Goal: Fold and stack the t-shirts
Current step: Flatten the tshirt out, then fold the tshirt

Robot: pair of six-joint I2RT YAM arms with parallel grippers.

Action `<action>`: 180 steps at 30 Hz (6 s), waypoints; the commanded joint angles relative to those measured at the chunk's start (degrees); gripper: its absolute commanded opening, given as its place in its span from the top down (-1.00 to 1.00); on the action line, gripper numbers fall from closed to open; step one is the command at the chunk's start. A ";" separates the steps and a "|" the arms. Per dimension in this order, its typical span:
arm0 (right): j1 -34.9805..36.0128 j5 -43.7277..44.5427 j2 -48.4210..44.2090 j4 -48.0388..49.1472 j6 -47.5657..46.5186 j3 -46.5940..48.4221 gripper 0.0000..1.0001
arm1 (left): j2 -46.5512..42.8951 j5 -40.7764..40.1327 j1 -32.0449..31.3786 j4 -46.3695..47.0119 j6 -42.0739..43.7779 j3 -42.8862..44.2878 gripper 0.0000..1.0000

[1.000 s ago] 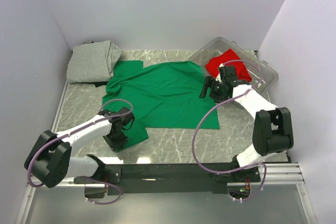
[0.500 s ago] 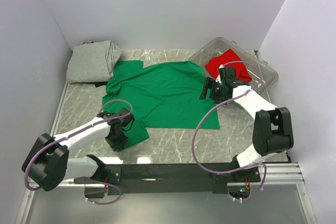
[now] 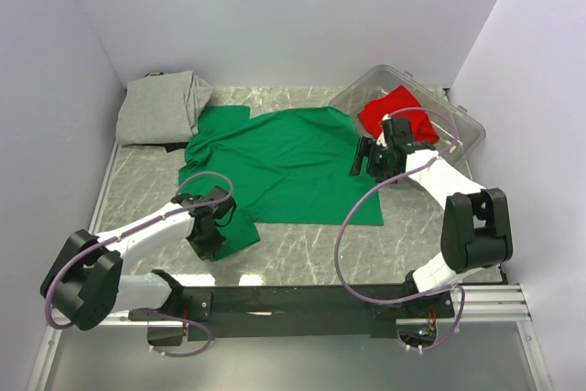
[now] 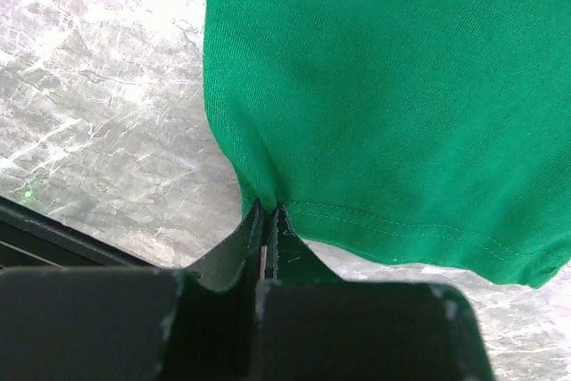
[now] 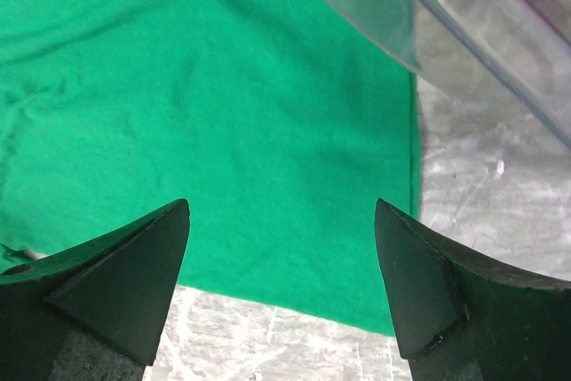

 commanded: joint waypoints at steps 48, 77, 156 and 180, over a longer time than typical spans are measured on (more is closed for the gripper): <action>-1.87 8.06 -5.40 -9.33 7.04 -16.05 0.72 | -13.01 -10.20 2.64 -15.22 5.97 10.08 0.99; 11.57 6.04 -14.72 -29.64 15.91 -16.49 1.00 | -27.26 -4.49 2.64 -27.53 7.55 15.27 0.99; -3.98 -2.22 23.26 -30.79 1.68 36.78 -0.42 | 34.19 6.32 26.99 9.65 42.45 61.85 -0.20; -4.16 0.06 9.62 -19.10 0.97 6.28 -0.38 | 10.02 9.57 41.05 12.81 28.91 21.25 -0.14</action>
